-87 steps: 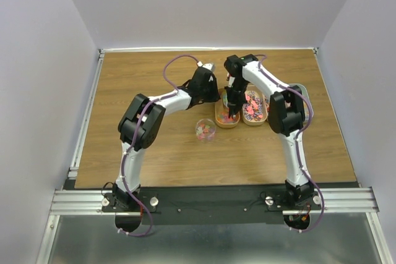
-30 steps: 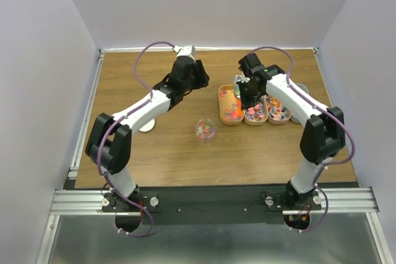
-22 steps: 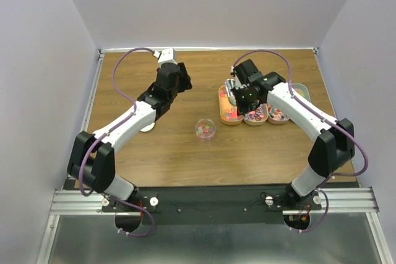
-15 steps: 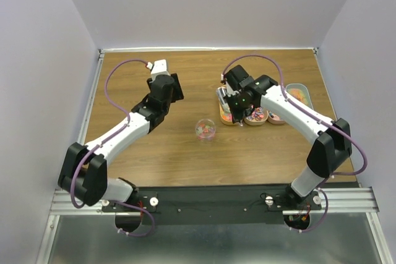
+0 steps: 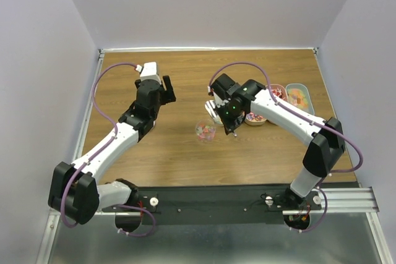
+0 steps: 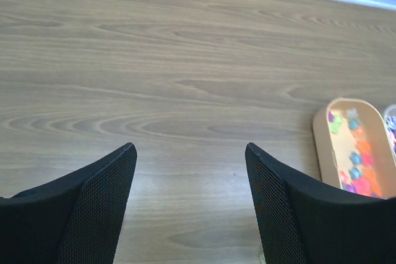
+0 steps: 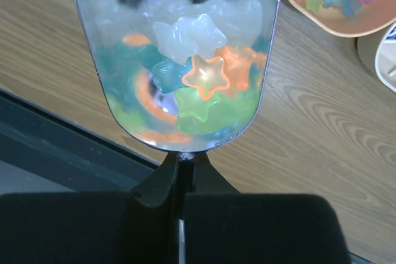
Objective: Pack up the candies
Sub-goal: Scoop the fake candies from the storage box, then place the fake candies in the packing bottle.
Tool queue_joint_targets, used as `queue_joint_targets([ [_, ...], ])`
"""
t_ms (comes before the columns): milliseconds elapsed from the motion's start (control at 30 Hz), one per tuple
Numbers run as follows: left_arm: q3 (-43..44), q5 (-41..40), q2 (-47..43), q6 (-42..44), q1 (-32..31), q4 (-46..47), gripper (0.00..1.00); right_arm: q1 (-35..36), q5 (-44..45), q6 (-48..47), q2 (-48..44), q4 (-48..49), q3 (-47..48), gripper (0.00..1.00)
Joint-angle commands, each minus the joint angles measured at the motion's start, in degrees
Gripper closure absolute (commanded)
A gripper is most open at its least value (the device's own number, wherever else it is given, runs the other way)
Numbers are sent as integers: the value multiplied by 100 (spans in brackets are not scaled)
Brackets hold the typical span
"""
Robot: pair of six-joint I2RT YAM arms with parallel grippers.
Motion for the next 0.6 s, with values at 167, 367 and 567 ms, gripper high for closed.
queue_joint_targets([
  [167, -24, 1498, 33, 233, 5, 301, 21, 18, -433, -8, -44, -110, 159, 99],
  [367, -50, 1104, -20, 242, 136, 231, 21, 27, -1040, 80, 79, -469, 229, 99],
  [567, -50, 576, -151, 452, 427, 64, 21, 106, -1277, 27, 237, -786, 212, 99],
])
